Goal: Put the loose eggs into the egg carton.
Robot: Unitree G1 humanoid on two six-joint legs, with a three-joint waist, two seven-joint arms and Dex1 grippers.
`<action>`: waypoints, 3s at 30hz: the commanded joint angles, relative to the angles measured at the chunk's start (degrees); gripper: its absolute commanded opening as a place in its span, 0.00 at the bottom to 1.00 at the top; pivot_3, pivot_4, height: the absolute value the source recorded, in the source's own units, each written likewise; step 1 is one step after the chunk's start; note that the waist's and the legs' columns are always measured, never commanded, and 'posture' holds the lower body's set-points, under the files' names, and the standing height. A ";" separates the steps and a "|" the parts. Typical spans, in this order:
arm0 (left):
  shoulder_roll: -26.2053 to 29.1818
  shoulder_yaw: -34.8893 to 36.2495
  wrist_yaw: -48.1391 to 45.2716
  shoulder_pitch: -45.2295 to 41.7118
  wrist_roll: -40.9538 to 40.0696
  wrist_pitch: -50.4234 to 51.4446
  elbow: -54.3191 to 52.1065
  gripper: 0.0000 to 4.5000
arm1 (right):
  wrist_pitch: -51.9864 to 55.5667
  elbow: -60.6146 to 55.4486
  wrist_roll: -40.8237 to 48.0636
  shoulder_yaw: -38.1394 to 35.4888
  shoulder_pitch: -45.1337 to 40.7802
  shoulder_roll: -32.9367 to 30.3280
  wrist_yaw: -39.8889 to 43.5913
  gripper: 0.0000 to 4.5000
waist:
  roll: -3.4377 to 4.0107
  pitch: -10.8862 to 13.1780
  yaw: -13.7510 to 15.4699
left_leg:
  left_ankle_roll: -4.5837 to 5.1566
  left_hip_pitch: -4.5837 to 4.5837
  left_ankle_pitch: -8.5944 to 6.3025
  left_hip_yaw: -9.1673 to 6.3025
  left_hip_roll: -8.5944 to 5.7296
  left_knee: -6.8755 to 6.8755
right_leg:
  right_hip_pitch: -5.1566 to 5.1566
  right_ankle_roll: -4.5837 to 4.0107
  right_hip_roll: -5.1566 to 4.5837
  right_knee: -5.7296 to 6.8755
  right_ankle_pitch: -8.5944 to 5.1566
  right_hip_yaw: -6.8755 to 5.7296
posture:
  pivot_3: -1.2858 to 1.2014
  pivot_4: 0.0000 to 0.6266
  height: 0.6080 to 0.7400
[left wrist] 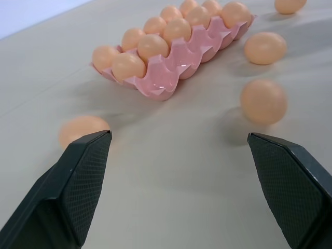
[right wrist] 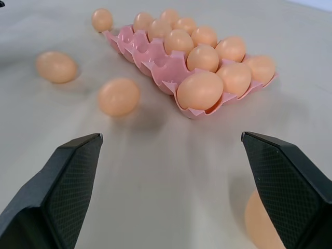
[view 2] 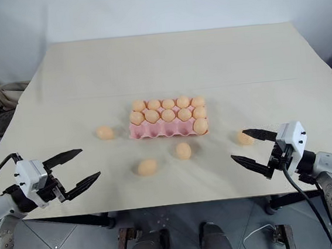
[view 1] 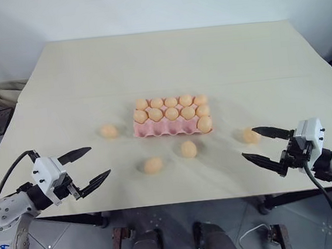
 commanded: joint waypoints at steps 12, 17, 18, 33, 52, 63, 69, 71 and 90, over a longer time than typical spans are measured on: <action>0.24 -8.73 -3.79 -8.87 -0.01 0.36 1.14 0.99 | -4.74 -2.25 0.29 -12.14 11.23 4.88 -9.26 1.00 | 0.01 -0.01 1.16 | -0.12 -0.04 -0.07 0.02 -0.01 0.19 | 0.05 0.03 -0.01 0.07 0.02 -0.01 | 0.52 0.24 1.00; 0.29 -12.46 -6.82 -12.08 -0.36 0.58 1.38 0.99 | -7.16 -1.41 -0.39 -17.19 19.51 7.54 -11.40 1.00 | 0.05 -0.04 1.14 | -0.12 0.01 -0.07 0.03 -0.01 0.19 | 0.09 0.04 0.00 0.09 0.02 0.00 | 0.52 0.24 1.00; 0.30 -12.71 -7.19 -12.59 -0.60 0.72 1.71 0.99 | -7.53 -1.17 -0.42 -17.45 20.53 8.05 -11.56 1.00 | 0.05 -0.04 0.90 | -0.12 0.04 -0.07 0.04 -0.01 0.19 | 0.10 0.04 0.00 0.11 0.02 0.03 | 0.52 0.24 1.00; -0.52 -13.01 -8.48 -14.30 -1.67 1.16 0.15 0.99 | 10.21 0.18 -3.15 -5.18 3.27 2.19 -20.57 1.00 | 0.06 -0.04 -0.10 | -0.08 0.81 -0.04 0.29 0.02 0.26 | 0.76 -0.72 0.01 0.28 -0.38 0.34 | 0.52 0.24 1.00; -0.88 -6.35 -1.10 -4.80 -3.46 3.77 -9.45 1.00 | 13.00 17.16 -10.72 9.25 -18.14 1.40 -15.58 0.56 | 0.07 -0.04 0.02 | 0.17 0.12 0.01 0.26 0.02 0.22 | 0.07 -0.03 0.00 0.19 -0.01 0.19 | 0.52 0.24 1.00; -1.02 -5.43 -0.18 -2.85 -4.60 4.61 -9.51 1.00 | 21.00 6.06 -12.46 19.58 -32.21 10.38 -20.65 0.41 | 0.07 -0.03 -1.68 | -0.01 0.11 -0.05 0.26 0.04 0.26 | -0.05 -0.03 0.01 0.39 0.00 0.23 | 0.52 0.24 1.00; -1.62 -5.69 0.93 -1.82 -4.46 4.88 -10.43 1.00 | 22.90 8.21 -15.14 24.83 -37.08 15.28 -22.52 0.41 | 0.07 -0.03 -1.29 | 0.09 -0.19 0.01 0.18 0.03 0.22 | -0.24 -0.09 -0.02 0.28 -0.03 0.13 | 0.52 0.24 1.00; -1.92 -5.98 1.37 -1.55 -4.32 4.88 -10.79 1.00 | 22.50 9.51 -16.27 26.19 -37.78 16.62 -22.69 0.41 | 0.07 -0.03 -1.46 | 0.17 -0.23 -0.04 0.19 0.01 0.23 | -0.25 -0.07 -0.03 0.21 -0.02 0.13 | 0.52 0.24 1.00; -1.05 -3.67 0.71 -1.06 -4.72 5.41 -7.38 1.00 | 13.58 -1.65 -6.33 14.41 -24.30 7.05 -5.18 0.99 | 0.07 -0.03 -1.02 | 0.24 -0.22 -0.17 0.16 0.01 0.20 | -0.11 -0.05 -0.03 -0.08 -0.02 0.02 | 0.52 0.24 1.00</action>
